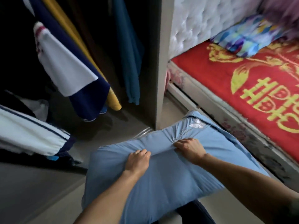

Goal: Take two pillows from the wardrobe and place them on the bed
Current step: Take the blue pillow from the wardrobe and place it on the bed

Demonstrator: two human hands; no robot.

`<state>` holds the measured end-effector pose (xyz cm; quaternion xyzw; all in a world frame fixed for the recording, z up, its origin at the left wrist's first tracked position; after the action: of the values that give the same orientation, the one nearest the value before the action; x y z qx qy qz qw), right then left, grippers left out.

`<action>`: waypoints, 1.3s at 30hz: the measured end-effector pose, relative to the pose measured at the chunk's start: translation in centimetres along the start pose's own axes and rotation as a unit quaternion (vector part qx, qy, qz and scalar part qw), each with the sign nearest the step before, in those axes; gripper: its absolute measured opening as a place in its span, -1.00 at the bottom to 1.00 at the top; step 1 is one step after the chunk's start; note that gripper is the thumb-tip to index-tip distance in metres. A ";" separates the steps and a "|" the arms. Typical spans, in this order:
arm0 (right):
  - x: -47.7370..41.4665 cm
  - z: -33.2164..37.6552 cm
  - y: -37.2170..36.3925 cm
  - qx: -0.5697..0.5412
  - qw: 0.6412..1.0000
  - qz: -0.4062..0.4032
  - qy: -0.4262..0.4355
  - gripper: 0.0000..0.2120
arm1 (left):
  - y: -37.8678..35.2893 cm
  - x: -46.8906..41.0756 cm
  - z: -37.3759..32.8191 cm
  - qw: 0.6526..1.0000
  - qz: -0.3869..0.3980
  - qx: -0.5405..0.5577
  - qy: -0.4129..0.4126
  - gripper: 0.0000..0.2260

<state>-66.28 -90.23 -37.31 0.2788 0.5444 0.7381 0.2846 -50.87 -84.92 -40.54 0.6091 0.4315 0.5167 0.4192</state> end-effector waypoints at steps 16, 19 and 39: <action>9.9 -35.7 20.3 0.034 0.968 -0.151 -0.196 -0.86 | 17.2 -24.2 -32.7 0.982 -0.107 -0.034 -0.150 -0.86; 9.5 -41.5 23.6 0.049 0.966 -0.163 -0.195 -0.82 | 19.4 -28.2 -37.0 0.981 -0.121 -0.034 -0.150 -0.87; -10.0 -69.2 31.2 0.095 0.956 -0.132 -0.243 -0.82 | 25.2 -63.2 -42.3 0.970 -0.104 -0.020 -0.217 -0.77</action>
<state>-113.01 -149.78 -25.75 0.4013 0.5582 0.5489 0.4755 -96.38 -149.76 -28.51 0.6498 0.3812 0.3341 0.5664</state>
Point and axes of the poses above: each hand's wrist, its own x-axis away from the middle knuckle, its own y-axis out of the back of the hand, z = x × y, the point moved 10 cm from there along -x, towards the middle knuckle, and after that the axes turned 4 degrees about y, right-handed, at the moved point
